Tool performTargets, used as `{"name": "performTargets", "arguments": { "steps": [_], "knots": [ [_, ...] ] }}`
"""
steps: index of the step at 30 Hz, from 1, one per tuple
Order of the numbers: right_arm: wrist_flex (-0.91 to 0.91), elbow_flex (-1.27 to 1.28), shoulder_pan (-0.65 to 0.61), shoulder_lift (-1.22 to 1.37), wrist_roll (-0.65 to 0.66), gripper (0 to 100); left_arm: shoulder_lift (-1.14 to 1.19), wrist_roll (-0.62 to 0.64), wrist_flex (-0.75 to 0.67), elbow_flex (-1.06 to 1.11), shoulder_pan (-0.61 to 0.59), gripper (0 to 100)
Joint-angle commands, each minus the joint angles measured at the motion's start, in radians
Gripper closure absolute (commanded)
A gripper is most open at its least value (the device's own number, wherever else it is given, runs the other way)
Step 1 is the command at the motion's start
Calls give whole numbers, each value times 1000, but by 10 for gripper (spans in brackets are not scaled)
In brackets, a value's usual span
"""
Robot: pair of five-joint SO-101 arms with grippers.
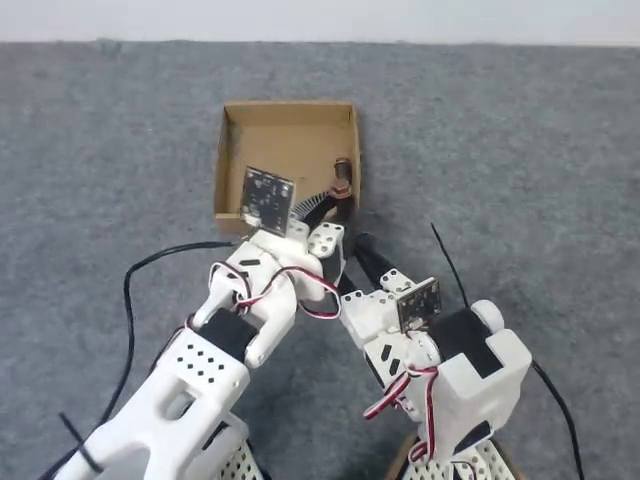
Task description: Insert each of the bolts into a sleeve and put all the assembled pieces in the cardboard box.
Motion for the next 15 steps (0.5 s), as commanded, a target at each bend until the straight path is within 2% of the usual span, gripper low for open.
{"name": "performTargets", "arguments": {
  "steps": [1,13,15],
  "knots": [
    [-2,21,-2,-5,15,992,-25,-68,-15,8,-6,988],
    [-2,21,-2,-5,15,992,-25,-75,-18,77,-5,988],
    [-2,21,-2,-5,15,992,-25,-75,-55,96,-5,988]
  ]
}}
